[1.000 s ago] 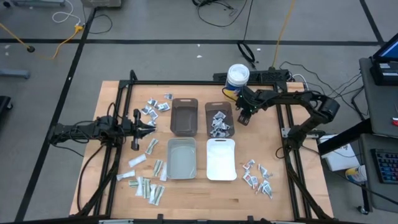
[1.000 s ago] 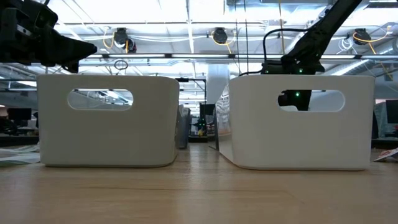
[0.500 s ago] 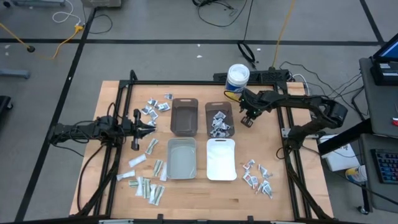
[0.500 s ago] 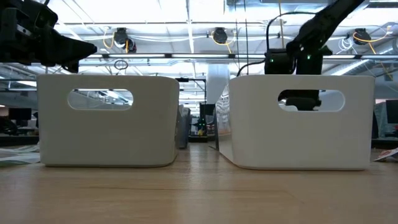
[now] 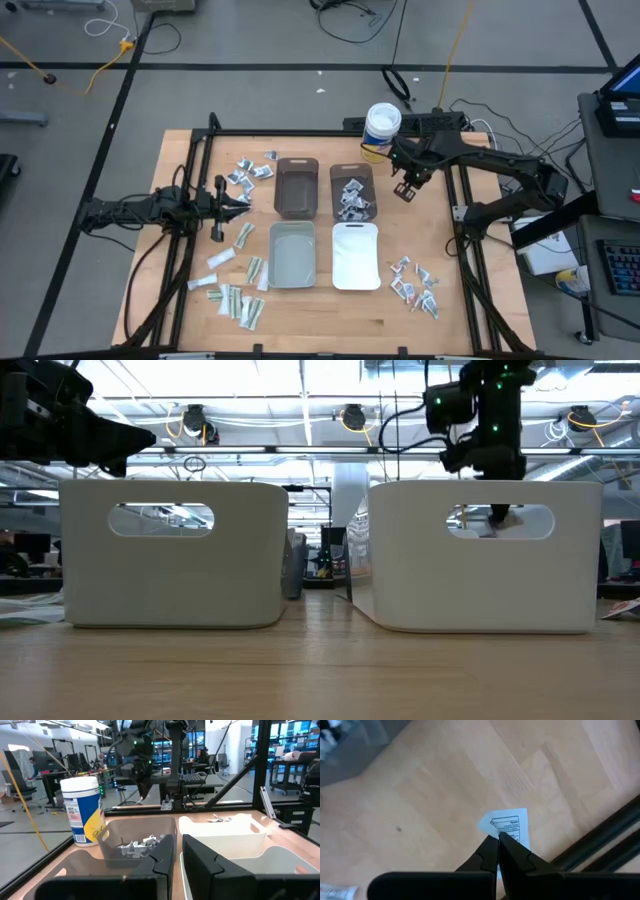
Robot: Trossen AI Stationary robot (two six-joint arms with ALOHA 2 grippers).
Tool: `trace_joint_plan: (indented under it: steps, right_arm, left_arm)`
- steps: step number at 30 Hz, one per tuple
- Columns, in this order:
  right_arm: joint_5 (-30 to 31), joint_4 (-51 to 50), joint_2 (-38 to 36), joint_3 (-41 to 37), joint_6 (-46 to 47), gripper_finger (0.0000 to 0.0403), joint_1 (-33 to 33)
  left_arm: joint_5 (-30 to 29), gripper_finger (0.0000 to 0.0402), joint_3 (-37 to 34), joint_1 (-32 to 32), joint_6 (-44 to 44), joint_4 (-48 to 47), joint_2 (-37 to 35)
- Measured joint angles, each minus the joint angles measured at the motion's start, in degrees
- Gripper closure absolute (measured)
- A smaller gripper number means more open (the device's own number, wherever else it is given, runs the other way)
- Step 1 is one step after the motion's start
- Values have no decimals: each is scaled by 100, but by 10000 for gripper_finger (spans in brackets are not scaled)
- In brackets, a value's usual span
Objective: Pick & Place First Aid Supplies
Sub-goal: Put the blue pad into the right black bin
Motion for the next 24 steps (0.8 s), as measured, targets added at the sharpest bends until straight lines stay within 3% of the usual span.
trace_joint_plan:
  steps: [4,17,24]
  right_arm:
    - [-33,-116,234,438,146,402,185]
    - [-59,-344,2100,2982,159,403,1007]
    - [-68,68,2684,3084,159,403,1254]
  left_arm:
    - [0,355,0,-2,0,0,0]
    - [0,355,1,0,0,0,0]
    - [0,355,2,-1,0,0,0]
